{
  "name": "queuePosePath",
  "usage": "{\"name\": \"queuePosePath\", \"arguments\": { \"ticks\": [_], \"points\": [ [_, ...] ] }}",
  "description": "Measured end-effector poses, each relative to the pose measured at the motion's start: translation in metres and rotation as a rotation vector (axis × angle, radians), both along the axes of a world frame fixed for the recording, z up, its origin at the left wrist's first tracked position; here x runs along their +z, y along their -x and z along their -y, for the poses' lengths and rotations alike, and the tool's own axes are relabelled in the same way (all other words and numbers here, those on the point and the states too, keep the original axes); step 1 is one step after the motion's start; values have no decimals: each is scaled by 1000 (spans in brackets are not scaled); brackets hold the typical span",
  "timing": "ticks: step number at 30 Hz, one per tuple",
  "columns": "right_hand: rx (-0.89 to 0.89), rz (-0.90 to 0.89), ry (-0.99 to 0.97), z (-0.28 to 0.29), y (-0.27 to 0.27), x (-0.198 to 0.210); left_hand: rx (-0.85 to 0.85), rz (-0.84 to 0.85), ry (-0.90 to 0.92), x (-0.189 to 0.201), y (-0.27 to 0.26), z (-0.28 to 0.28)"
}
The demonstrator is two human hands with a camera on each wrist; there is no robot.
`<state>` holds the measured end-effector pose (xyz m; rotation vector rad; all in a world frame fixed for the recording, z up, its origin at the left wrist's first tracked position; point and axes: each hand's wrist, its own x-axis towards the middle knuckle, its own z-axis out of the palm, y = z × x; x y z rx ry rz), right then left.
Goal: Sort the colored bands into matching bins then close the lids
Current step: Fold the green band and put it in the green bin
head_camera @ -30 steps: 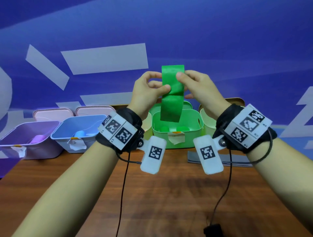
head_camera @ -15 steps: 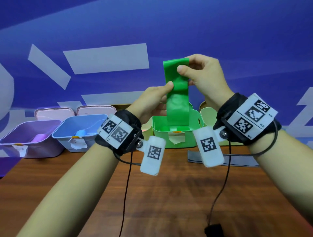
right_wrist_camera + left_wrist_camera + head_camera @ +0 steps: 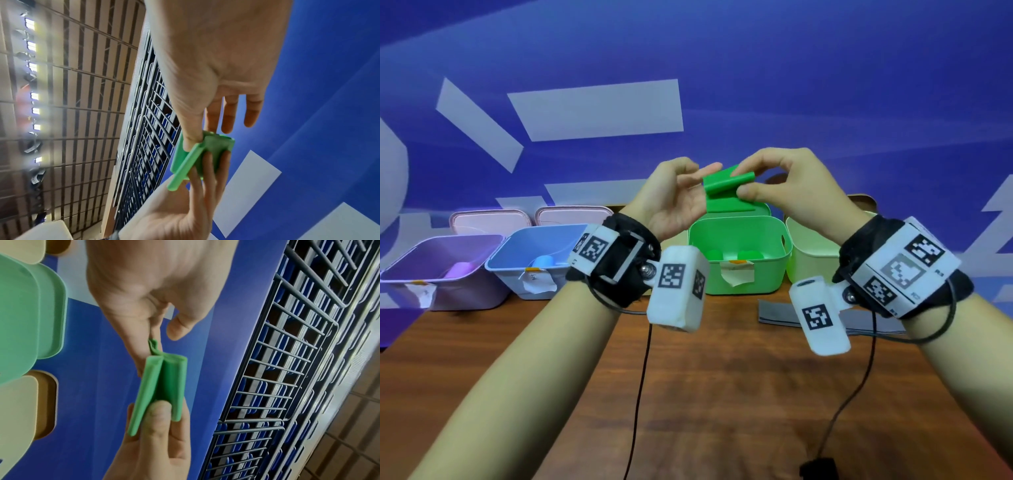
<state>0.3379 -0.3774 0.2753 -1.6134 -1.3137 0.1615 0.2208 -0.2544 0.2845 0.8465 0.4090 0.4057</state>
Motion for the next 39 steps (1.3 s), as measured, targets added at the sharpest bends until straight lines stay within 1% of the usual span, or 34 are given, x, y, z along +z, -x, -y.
{"name": "queuePosePath", "arguments": {
  "ticks": [3, 5, 7, 10, 12, 14, 16, 20, 22, 24, 27, 30, 32, 34, 37, 39],
  "points": [
    [31, 51, 34, 1, -1, -1, 55, -127, -218, 0, -2, -1],
    [84, 86, 32, 2, -1, -2, 142, -155, -358, 0, -4, -2],
    [100, 67, -16, -1, 0, -4, 225, -141, -474, 0, -4, -3],
    [1, -53, -114, -11, 0, -9, 284, -67, -585, -1, -4, -6],
    [-52, -204, -65, -19, 0, -11, 285, -11, -632, -3, -5, -6],
    [-68, -328, 38, -26, 1, -14, 279, 45, -650, -6, -8, -5],
    [-78, -394, 82, -29, 3, -16, 286, 91, -630, -8, -10, -3],
    [-59, -502, -9, -28, 3, -19, 304, 154, -517, -13, -12, -2],
    [-63, -538, -35, -27, 0, -21, 294, 127, -507, -16, -13, -3],
    [-92, -559, -67, -28, -2, -21, 271, 50, -522, -17, -14, -4],
    [-144, -511, -82, -31, -9, -22, 244, -64, -548, -19, -17, -7],
    [-170, -458, -65, -34, -15, -27, 242, -117, -601, -23, -22, -10],
    [-182, -457, -70, -35, -17, -31, 227, -134, -628, -28, -24, -12],
    [-154, -521, -84, -36, -19, -34, 219, -135, -635, -34, -28, -14],
    [-95, -707, -83, -39, -24, -43, 251, -125, -614, -43, -33, -16],
    [-57, -819, -63, -41, -28, -49, 279, -102, -561, -46, -40, -14]
  ]
}}
